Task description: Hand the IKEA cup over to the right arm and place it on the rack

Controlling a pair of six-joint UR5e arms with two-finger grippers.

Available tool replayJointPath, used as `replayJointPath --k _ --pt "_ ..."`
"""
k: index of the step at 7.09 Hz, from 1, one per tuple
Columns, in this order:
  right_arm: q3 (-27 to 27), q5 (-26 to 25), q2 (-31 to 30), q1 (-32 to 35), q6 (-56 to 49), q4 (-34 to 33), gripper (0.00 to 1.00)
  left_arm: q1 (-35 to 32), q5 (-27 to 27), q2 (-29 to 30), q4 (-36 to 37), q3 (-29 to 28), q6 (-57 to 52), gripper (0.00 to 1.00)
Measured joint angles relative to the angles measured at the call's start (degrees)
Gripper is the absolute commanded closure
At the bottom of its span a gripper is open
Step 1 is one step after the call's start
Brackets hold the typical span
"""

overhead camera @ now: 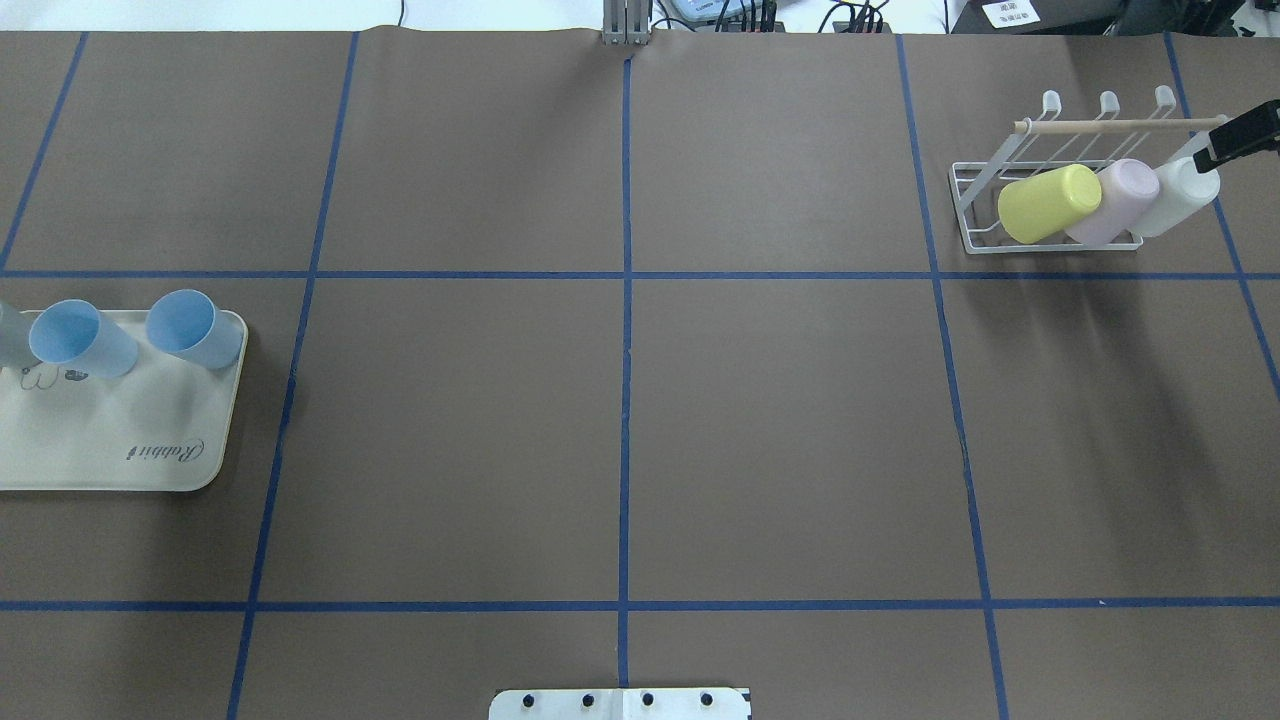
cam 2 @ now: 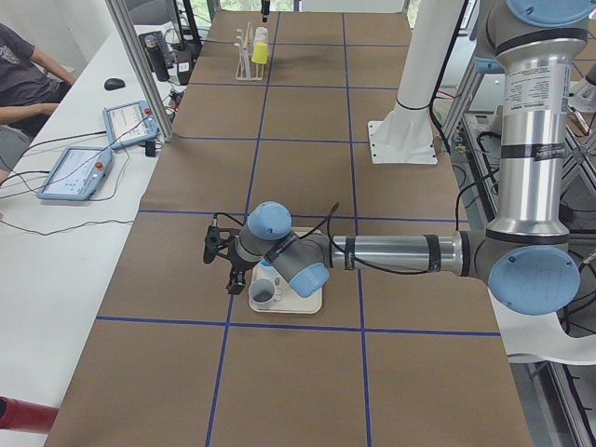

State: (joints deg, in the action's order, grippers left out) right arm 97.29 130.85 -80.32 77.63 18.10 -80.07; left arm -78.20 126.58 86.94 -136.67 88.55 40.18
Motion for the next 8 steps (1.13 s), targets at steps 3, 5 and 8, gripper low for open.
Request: replayJointPath --k 3,5,8 --pt "5.7 0.4 -2.8 -0.1 0.0 -5.1 0.01 3.9 0.1 -1.0 4.6 -3.3 -0.9 0.00" --pt "6.0 1.1 -2.9 -0.1 0.2 -5.2 0.01 5.6 0.3 -1.0 4.7 -6.2 -0.9 0.74" --pt "6.0 1.5 -2.8 -0.2 0.4 -5.1 0.01 7.4 0.3 -0.7 5.0 -6.9 -0.4 1.00"
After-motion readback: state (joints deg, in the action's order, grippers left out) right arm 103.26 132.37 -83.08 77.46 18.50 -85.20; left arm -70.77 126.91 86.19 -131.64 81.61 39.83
